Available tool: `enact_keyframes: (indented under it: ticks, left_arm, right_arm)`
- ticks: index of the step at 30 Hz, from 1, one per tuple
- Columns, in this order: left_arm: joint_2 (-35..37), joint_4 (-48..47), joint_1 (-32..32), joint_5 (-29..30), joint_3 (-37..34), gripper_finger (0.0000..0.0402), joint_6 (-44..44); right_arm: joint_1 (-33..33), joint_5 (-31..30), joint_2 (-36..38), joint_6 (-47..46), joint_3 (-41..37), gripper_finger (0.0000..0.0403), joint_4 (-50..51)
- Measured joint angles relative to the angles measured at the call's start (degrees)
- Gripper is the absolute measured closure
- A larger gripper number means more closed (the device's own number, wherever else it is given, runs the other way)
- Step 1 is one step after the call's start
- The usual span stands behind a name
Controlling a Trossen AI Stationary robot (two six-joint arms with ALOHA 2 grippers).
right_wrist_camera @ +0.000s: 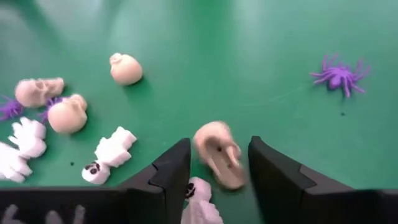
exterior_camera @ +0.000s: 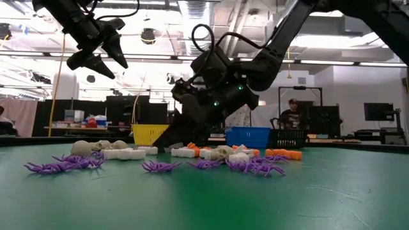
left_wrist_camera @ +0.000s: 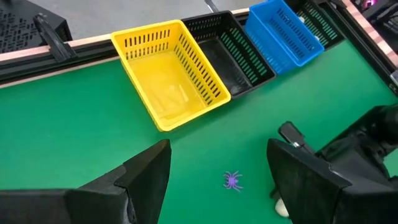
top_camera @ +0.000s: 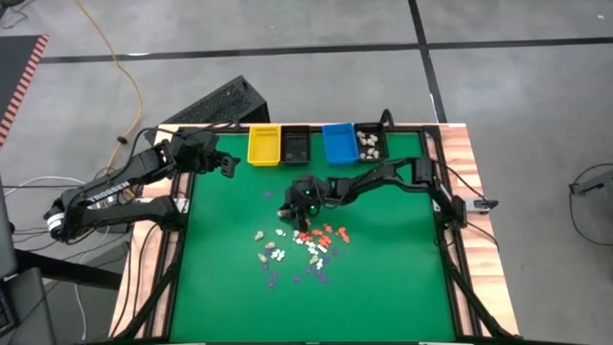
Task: Sort Halloween decoration
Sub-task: Put the white skull toy into the right black basket
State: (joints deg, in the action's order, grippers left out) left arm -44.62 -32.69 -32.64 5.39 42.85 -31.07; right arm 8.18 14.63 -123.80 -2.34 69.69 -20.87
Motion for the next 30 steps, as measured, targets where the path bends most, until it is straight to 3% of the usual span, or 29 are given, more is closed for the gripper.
enact_keyframes:
  ticks: [11, 23, 30]
  left_arm:
    - [-0.02, -0.09, 0.04, 0.01, 0.00, 0.0145, 0.00]
    - [-0.02, 0.02, 0.07, 0.02, 0.00, 0.0145, 0.03]
    - [-0.01, 0.04, 0.07, 0.00, 0.00, 0.0145, 0.27]
  right_arm:
    - [0.02, -0.76, 0.38, -2.14, 0.19, 0.0310, 1.03]
    - [2.22, -0.04, 5.96, -4.13, 1.62, 0.0303, 2.02]
    - [7.29, 0.21, 15.33, -3.34, 0.48, 0.0302, 13.00]
